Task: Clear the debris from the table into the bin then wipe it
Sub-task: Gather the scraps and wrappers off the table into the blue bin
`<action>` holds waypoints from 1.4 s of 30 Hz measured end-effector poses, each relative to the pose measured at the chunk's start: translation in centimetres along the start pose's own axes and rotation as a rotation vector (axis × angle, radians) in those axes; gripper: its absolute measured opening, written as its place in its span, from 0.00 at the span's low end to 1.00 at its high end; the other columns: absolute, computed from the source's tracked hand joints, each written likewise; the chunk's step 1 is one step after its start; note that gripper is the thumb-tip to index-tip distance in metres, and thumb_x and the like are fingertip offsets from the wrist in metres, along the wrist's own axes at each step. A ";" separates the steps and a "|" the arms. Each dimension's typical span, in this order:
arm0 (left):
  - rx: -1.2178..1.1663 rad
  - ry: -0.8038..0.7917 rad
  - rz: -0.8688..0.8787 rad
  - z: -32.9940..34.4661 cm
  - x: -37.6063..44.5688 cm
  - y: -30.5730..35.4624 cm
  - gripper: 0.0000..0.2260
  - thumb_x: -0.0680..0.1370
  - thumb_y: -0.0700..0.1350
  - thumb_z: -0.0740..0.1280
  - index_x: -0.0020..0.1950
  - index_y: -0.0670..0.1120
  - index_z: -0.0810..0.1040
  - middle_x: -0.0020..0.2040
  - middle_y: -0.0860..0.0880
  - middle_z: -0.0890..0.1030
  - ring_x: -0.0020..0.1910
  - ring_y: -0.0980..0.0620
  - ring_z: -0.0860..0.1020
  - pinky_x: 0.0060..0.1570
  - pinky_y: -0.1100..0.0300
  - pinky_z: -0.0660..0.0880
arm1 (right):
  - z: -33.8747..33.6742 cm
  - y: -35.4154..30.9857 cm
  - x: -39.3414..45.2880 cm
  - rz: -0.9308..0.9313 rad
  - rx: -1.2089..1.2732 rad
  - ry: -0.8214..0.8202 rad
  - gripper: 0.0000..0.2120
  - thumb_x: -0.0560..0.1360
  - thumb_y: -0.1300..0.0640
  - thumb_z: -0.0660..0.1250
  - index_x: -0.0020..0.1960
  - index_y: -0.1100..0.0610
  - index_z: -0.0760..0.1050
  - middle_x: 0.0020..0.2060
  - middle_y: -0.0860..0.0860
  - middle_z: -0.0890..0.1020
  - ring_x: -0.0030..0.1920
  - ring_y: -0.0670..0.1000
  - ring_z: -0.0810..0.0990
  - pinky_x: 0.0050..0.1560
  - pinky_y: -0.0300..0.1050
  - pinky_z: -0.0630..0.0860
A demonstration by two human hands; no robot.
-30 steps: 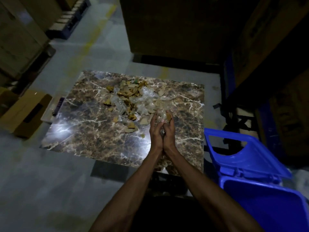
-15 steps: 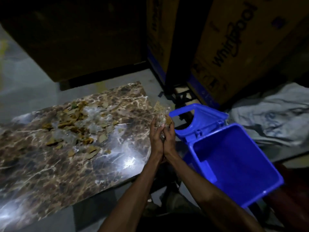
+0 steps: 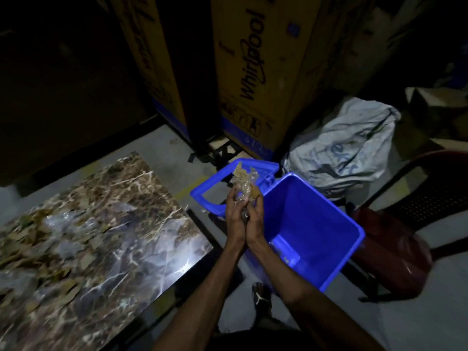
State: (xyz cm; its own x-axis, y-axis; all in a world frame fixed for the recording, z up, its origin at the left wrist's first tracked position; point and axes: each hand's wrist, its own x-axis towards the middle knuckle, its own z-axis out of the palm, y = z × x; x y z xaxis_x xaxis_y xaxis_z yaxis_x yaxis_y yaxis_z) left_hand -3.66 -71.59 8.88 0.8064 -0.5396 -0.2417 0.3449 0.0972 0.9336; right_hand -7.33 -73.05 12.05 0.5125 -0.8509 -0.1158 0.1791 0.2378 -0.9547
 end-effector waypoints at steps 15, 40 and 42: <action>0.014 0.052 -0.199 14.5 -1.4 -5.7 0.12 0.81 0.34 0.65 0.62 0.44 0.79 0.60 0.43 0.83 0.56 0.49 0.83 0.56 0.59 0.79 | -15.8 -0.8 5.8 0.233 -0.136 0.292 0.22 0.77 0.65 0.63 0.70 0.57 0.73 0.62 0.56 0.83 0.58 0.54 0.84 0.57 0.47 0.80; 0.408 0.109 -0.407 12.6 0.2 -13.4 0.16 0.65 0.48 0.72 0.50 0.50 0.72 0.47 0.43 0.85 0.45 0.48 0.82 0.53 0.53 0.78 | -27.7 2.3 7.2 0.310 -0.419 0.339 0.10 0.76 0.63 0.73 0.52 0.50 0.80 0.56 0.51 0.72 0.56 0.51 0.78 0.53 0.28 0.72; 0.427 0.123 -0.419 11.9 -0.1 -14.2 0.18 0.63 0.51 0.73 0.50 0.50 0.74 0.48 0.44 0.86 0.46 0.46 0.84 0.54 0.50 0.79 | -28.0 2.9 7.0 0.311 -0.428 0.331 0.09 0.76 0.64 0.73 0.52 0.52 0.81 0.56 0.51 0.73 0.58 0.51 0.78 0.54 0.25 0.70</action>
State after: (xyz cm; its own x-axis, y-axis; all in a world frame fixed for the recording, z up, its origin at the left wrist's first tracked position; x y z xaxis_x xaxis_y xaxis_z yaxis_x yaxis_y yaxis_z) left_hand -14.36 -82.87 -1.25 0.7023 -0.3566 -0.6161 0.4418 -0.4603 0.7700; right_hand -26.70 -91.44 0.81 0.1865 -0.8885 -0.4192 -0.3241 0.3471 -0.8800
